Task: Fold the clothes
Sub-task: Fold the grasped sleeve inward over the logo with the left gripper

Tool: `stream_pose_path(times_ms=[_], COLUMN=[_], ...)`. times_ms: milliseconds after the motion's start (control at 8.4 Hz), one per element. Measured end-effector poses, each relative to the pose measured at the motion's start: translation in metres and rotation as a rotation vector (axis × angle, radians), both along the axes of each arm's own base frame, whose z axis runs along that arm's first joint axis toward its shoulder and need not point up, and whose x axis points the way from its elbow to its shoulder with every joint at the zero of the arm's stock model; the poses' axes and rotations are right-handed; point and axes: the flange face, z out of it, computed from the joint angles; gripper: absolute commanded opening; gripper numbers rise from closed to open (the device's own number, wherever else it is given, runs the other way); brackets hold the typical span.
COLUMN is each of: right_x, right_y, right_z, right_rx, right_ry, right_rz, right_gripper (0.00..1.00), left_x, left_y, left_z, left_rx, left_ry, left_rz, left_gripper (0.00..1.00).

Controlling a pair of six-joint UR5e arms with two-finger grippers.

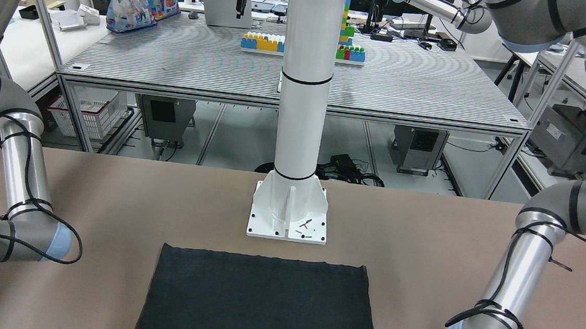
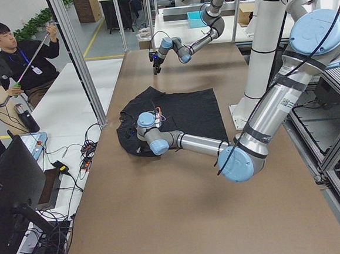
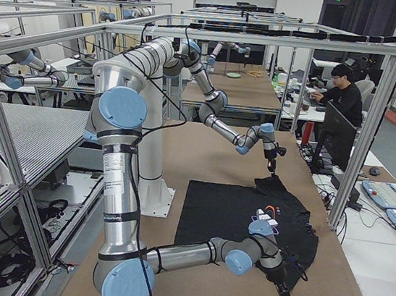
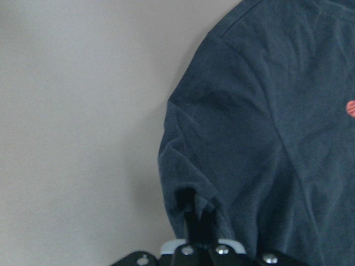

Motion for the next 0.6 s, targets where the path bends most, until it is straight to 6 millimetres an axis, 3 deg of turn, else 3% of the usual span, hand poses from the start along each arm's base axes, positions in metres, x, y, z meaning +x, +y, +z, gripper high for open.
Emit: stream_pose_path(times_ms=[238, 357, 595], right_x=[0.000, -0.001, -0.002], right_y=[0.000, 0.000, 0.001], right_z=[0.000, -0.001, -0.001], right_rx=[0.001, 0.001, 0.001], right_ry=[-0.001, -0.001, -0.002], right_rz=[0.000, -0.001, -0.003], right_gripper=[0.94, 0.94, 0.94], left_x=[0.016, 0.041, 0.100], left_y=[-0.002, 0.005, 0.031], left_z=[-0.063, -0.092, -0.131], left_rx=[-0.063, -0.084, -0.098], left_ry=[0.031, 0.030, 0.030], left_rz=[-0.032, -0.042, -0.066], left_gripper=[0.00, 0.00, 0.00])
